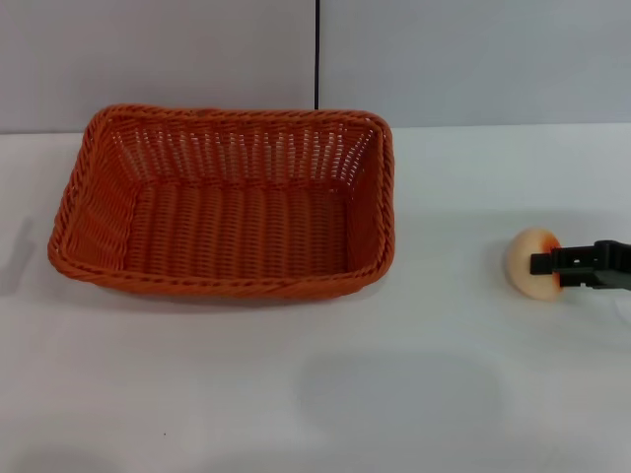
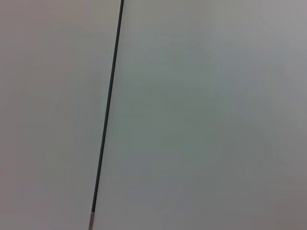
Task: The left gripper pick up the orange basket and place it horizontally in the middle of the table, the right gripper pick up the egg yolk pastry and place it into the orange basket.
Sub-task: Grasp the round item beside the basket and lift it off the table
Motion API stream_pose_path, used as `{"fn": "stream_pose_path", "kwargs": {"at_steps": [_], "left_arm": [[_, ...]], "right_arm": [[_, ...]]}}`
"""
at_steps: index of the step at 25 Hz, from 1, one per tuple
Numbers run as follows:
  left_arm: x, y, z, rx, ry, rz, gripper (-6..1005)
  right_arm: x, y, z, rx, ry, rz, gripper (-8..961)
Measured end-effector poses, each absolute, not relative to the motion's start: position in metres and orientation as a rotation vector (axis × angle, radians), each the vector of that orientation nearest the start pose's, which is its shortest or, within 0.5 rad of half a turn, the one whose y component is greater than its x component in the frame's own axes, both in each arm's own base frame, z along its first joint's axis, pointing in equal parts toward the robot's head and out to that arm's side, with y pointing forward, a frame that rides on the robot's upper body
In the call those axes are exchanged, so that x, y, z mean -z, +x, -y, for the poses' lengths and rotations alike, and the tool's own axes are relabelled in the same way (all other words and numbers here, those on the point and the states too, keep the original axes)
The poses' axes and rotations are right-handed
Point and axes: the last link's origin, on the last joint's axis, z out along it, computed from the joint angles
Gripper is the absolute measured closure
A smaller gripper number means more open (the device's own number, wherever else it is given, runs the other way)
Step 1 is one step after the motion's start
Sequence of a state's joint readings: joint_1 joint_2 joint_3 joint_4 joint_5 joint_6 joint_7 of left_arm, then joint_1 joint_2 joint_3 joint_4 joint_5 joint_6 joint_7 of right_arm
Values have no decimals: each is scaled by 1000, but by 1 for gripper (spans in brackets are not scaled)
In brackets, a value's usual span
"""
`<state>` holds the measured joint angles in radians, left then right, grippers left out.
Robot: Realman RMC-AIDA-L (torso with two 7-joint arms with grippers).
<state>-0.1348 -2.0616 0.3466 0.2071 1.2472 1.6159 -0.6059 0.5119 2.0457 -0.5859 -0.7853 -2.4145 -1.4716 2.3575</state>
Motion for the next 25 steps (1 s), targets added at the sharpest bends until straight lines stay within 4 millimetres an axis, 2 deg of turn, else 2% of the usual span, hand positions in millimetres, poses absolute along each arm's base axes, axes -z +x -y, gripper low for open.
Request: {"fn": "stream_pose_path", "kwargs": {"at_steps": [7,12,16,17,18,20,21,25], "left_arm": [[-61,-385,-211,898,-1540,521,317],[-61,-386,-212,895,-1538,524,316],[-62,-386,-212,894,-1534,525,316],[-62,-387,-212,890,-1531,527,317],[-63,-387,-212,887,-1528,529,317],[-63,-388,-212,886,-1525,530,317],[-63,-388,-212,886,-1524,530,317],[-63,-388,-212,886,-1524,529,317]], "right_arm": [[-32,325,-330,-335,-2159,-1798,324],[-41,317,-330,-428,-2191,-1746,545],[-50,309,-326,-484,-2228,-1722,656],[-57,302,-322,-538,-2258,-1699,684],[-67,294,-318,-622,-2279,-1667,692],[-72,290,-316,-669,-2285,-1645,707],[-83,282,-313,-769,-2298,-1593,715],[-94,273,-312,-883,-2332,-1517,747]]}}
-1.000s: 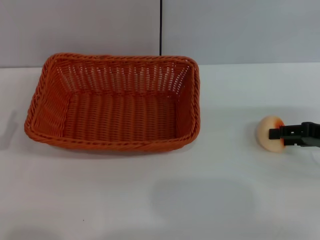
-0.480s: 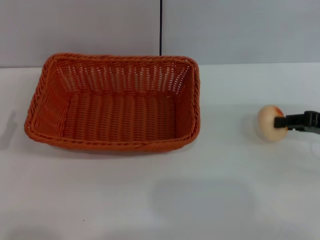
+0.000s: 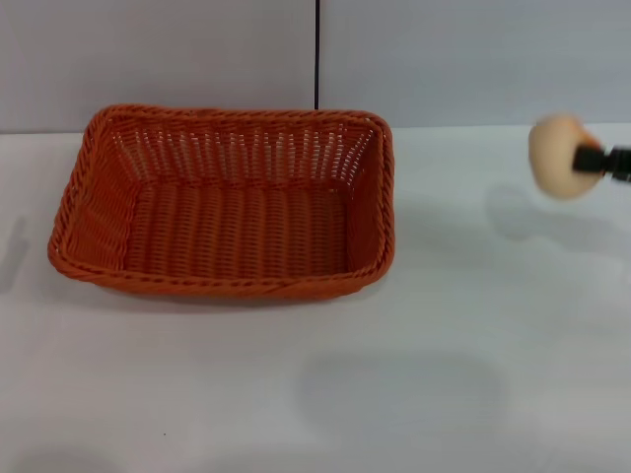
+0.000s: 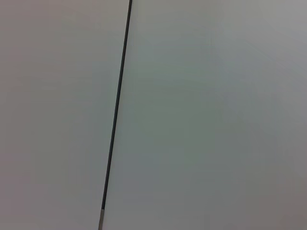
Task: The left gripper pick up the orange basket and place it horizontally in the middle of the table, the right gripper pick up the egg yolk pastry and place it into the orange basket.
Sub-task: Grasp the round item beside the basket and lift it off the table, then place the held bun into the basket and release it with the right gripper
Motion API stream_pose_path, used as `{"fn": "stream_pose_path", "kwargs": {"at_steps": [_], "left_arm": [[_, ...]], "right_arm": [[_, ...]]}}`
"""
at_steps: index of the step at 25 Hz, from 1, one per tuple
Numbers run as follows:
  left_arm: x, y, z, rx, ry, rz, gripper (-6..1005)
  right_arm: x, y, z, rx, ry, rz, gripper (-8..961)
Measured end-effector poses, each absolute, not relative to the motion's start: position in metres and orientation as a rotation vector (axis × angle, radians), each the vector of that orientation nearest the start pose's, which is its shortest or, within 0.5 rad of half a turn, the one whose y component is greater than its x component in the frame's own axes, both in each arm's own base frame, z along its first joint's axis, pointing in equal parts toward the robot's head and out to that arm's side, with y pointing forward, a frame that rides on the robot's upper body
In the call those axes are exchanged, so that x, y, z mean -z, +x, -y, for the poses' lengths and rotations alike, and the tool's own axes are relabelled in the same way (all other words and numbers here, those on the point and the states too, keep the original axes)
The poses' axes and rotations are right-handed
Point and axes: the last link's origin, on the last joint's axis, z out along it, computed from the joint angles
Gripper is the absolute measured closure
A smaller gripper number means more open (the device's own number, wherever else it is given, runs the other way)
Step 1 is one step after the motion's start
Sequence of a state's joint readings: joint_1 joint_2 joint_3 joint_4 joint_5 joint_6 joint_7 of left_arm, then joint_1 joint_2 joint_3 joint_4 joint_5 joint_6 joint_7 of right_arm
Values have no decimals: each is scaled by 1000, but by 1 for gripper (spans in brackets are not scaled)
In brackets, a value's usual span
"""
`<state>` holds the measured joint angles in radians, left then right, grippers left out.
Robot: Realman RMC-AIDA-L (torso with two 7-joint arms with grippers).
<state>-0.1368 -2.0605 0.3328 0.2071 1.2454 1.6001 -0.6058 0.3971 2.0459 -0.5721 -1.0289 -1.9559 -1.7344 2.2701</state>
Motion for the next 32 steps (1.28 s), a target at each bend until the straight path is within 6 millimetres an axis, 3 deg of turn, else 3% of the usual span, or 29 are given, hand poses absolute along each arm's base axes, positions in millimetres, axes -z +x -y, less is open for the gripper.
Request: {"fn": "stream_pose_path", "kwargs": {"at_steps": [1,3,6,10,13,20,25,32], "left_arm": [[-63,-388,-212,886,-1524,529,317],[-64,-387,-213,890,-1525,526,317],[-62,-385,-213,901,-1524,525,318],[-57,-384,-212,918,-1522,543,318],[-57,-380,-207,947,-1520,526,317],[-54,-378,-202,973,-1512,528,317],[-50,-376,-201,993,-1507,539,318],[-44,-372,-200,990,-1506,522,316]], "right_arm": [[-94,273,-312,-883,-2332,-1517,755],[-98,250,-318,-1029,-2437,-1380,772],[-92,237,-325,-1079,-2495,-1318,788],[-58,207,-348,-1131,-2640,-1243,809],[-30,194,-361,-1054,-2715,-1168,832],[4,190,-374,-889,-2721,-962,901],[16,192,-382,-891,-2676,-843,907],[9,191,-390,-967,-2573,-702,764]]}}
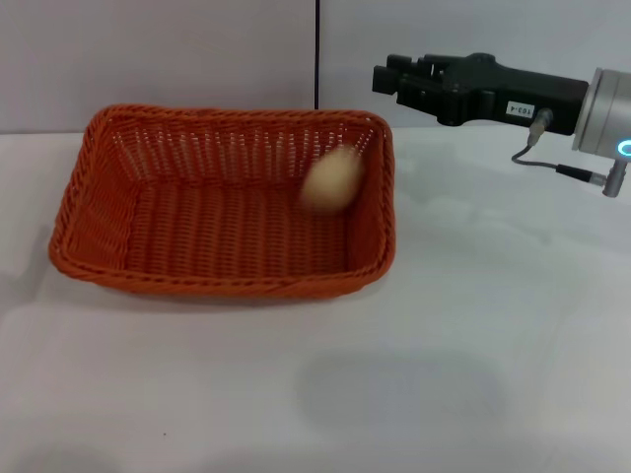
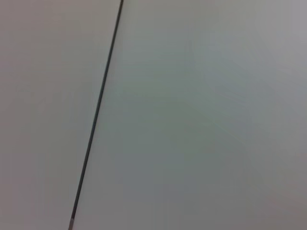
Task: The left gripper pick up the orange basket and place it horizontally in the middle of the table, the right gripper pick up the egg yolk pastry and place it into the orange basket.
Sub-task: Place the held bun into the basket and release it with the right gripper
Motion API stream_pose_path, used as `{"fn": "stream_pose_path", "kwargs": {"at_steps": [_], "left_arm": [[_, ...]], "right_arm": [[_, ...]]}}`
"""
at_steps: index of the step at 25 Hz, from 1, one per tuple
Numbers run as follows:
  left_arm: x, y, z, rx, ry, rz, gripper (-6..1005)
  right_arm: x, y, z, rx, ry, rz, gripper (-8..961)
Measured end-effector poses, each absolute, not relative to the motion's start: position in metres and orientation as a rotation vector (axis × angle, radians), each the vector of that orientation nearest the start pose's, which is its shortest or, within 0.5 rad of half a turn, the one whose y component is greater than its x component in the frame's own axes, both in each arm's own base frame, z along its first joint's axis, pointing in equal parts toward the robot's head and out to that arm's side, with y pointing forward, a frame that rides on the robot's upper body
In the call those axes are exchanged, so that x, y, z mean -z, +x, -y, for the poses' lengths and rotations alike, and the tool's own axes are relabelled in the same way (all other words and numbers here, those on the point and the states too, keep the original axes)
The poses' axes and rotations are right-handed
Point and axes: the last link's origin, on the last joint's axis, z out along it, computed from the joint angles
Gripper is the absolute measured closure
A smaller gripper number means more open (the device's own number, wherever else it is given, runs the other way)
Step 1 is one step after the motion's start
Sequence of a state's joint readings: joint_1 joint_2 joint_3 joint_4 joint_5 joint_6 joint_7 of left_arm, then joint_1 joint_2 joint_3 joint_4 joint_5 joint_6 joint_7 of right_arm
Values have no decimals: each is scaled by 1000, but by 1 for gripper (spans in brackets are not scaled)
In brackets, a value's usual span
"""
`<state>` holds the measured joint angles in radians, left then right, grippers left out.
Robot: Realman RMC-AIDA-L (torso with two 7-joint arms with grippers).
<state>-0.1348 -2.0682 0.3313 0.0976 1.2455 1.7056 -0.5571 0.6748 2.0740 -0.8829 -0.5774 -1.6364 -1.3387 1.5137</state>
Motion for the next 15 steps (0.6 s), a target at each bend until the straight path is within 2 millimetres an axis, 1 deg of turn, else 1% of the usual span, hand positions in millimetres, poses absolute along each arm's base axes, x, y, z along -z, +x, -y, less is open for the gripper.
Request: {"fn": "stream_pose_path", "kwargs": {"at_steps": [7,11,13,15], "left_arm": [[-41,-370,-201,1000,-1504,523,315],[-40,-370,-200,1000,-1503,526,315],[-40,-370,-199,1000,-1502,529,315],[-40,-370,-199,1000,-1501,529,315]], "right_arm": [[7,191,-392,-964,-2565,-687,616],[5,191,-392,-993,-2540,-668,532],[4,193,-392,-1015,-2516,-674,395],[3,193,-392,-1017,-2512,-677,395]]}}
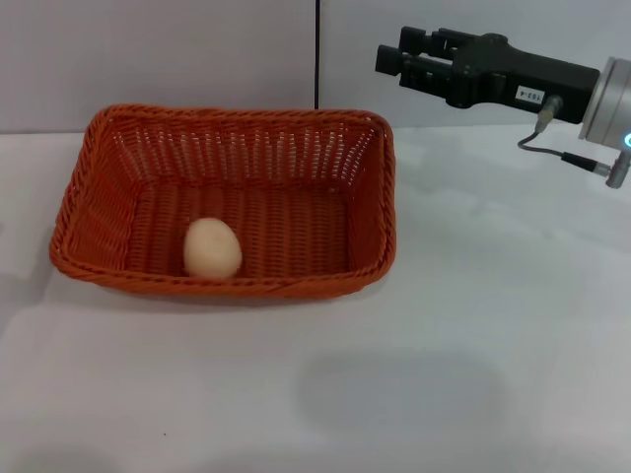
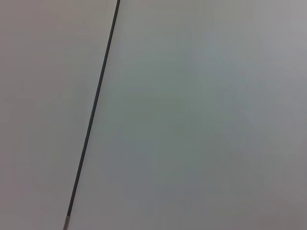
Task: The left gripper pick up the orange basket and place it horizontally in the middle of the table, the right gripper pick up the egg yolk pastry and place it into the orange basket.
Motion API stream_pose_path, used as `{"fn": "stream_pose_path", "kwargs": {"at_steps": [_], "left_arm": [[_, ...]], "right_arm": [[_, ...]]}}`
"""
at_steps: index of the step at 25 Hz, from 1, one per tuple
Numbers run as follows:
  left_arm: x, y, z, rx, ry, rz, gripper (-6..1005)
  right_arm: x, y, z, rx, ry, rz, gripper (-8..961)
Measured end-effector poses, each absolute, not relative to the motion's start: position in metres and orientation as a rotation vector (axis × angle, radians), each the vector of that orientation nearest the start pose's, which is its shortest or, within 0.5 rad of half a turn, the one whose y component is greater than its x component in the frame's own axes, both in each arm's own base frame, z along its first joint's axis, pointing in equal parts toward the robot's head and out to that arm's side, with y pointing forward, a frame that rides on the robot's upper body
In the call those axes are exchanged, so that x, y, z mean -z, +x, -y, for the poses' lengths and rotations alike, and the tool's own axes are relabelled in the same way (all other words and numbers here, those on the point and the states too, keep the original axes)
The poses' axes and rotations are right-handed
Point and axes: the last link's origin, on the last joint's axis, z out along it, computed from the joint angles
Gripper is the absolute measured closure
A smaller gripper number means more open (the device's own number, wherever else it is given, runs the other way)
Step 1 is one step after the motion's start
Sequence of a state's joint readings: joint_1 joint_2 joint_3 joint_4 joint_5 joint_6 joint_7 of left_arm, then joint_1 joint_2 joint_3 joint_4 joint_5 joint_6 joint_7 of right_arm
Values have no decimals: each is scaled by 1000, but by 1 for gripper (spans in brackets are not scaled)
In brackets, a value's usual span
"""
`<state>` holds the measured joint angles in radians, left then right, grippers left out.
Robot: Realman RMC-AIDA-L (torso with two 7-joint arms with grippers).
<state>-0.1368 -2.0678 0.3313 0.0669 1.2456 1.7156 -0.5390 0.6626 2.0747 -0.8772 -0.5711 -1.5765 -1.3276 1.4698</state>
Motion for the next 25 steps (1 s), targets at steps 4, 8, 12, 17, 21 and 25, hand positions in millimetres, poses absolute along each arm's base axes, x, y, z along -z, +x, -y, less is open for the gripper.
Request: {"fn": "stream_pose_path", "kwargs": {"at_steps": [4,8,12,17,21,25], "left_arm": [[-40,-369,-199,1002,-1502,524,314],[-41,-368,-202,1005,-1507,513,314],[-42,-369,-201,1002,-1507,511,314],[-44,-372,-196,975,-1504,501,313],[-47,-375,-190,948,-1487,484,313],[-48,-378,-185,936,-1472,490,312]], "right_arm": [[2,194,-391,-1024,-2505,-680,396],[-14,194,-377,-1151,-2492,-631,396],[-34,197,-360,-1231,-2472,-511,397],[-61,224,-321,-1319,-2284,-248,398],[-77,258,-295,-1347,-2015,-188,398],[-89,293,-263,-1326,-1694,-136,399]]}}
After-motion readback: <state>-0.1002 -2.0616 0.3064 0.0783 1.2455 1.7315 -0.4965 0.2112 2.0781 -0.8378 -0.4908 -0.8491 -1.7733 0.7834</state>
